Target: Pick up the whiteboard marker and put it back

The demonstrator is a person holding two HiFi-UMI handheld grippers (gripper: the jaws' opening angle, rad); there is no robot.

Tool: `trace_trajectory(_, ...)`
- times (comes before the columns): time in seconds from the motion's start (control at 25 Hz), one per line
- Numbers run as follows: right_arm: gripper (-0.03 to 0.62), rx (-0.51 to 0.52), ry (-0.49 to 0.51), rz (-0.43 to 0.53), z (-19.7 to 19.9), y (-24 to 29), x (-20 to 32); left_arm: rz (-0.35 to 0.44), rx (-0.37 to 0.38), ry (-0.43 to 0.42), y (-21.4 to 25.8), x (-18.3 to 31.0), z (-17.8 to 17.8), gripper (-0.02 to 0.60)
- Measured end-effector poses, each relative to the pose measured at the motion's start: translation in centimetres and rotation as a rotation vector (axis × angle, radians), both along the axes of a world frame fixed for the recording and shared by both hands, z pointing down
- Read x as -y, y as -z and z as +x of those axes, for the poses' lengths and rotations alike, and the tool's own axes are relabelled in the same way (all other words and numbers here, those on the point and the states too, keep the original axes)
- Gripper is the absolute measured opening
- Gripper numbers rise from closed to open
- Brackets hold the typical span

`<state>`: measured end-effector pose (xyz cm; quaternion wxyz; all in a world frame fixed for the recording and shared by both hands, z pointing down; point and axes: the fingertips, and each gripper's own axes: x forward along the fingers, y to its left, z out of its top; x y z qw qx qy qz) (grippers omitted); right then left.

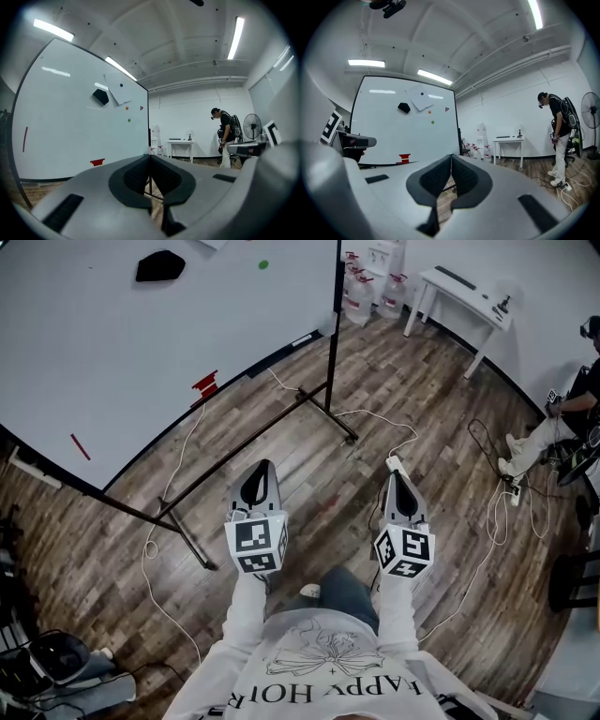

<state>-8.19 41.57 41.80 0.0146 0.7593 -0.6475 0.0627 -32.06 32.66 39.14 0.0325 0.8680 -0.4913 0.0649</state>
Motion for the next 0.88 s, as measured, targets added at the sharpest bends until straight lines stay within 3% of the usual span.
trace_trajectory(0.4,0.003,0.003,0.048,-0.011,3.6,-0.7,8.2,-0.001,0.002,0.014,-0.6,7.4,4.3,0.008)
trace_trajectory(0.72,0.003,0.0,0.109,-0.009,10.7,-0.7,19.3,-0.017,0.012,0.057,-1.2,17.1,11.0,0.01)
trace_trajectory(0.88,0.003,-0.003,0.162,-0.003,14.0,0.0,25.0,-0.029,0.01,0.063,-1.0,21.5,15.4,0.067)
